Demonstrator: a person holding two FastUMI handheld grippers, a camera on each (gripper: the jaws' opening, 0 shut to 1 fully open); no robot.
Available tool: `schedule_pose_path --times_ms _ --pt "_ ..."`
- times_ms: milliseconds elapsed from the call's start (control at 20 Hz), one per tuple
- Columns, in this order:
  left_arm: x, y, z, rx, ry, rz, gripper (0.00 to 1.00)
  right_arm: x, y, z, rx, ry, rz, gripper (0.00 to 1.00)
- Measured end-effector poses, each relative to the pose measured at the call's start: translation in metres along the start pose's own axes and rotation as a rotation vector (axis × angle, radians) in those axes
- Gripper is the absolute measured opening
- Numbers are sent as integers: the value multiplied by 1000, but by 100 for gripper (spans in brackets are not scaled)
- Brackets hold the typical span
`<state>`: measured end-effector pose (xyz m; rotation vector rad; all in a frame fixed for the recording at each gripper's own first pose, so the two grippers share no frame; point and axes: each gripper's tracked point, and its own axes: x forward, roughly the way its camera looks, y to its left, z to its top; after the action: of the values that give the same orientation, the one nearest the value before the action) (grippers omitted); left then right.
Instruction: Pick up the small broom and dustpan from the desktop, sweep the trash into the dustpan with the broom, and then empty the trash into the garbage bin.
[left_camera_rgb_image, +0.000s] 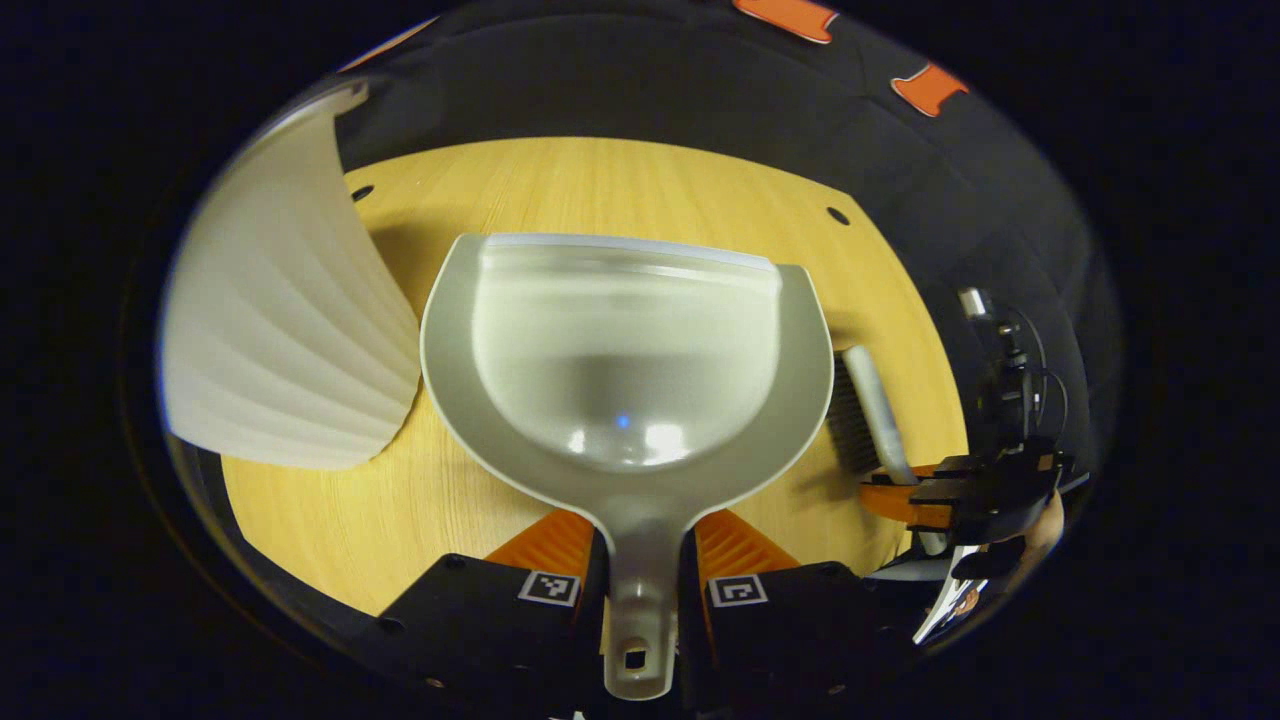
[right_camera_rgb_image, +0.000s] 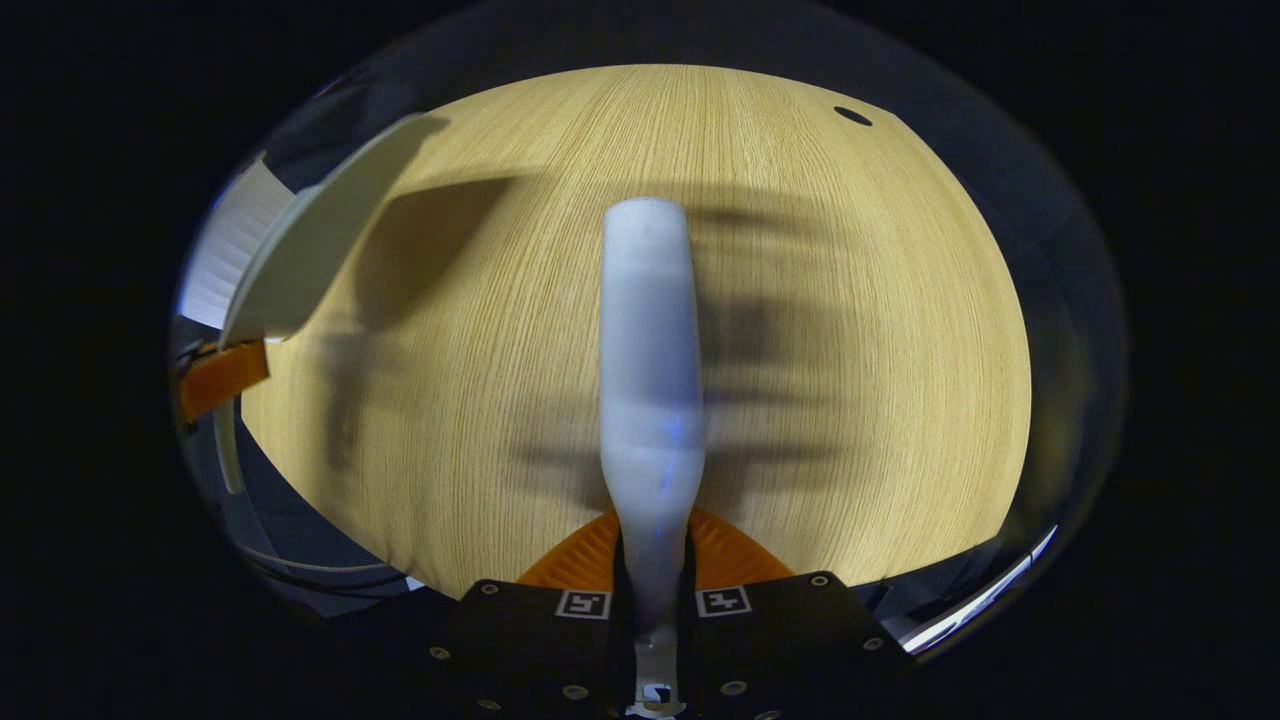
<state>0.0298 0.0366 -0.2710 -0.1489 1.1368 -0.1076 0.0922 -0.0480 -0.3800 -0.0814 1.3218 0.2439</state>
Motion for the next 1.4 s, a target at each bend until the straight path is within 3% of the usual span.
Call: schedule_pose_path --times_ms 350,950,1050,1150,1200,1250,1300,1350,1400 --pt "27 18 -19 -33 67 62 33 4 3 -2 -33 13 -26 16" --pt "42 22 -6 -45 122 67 36 8 5 -3 -43 -3 12 22" --pt "39 19 -7 -27 120 62 39 4 5 2 -20 -21 43 24" --pt "38 11 -6 -9 123 53 52 0 9 2 -4 -23 72 29" --pt "36 9 -10 -7 119 50 70 -2 8 3 -3 -28 75 41" --pt "34 10 -13 -12 119 51 87 -1 6 3 0 -38 64 71" --pt "33 10 -17 -20 119 46 100 -1 4 4 0 -49 51 78" --pt "30 13 -20 -29 117 44 99 -2 2 5 -1 -68 38 94" --pt "29 16 -24 -38 111 45 99 -2 1 10 -4 -101 30 97"
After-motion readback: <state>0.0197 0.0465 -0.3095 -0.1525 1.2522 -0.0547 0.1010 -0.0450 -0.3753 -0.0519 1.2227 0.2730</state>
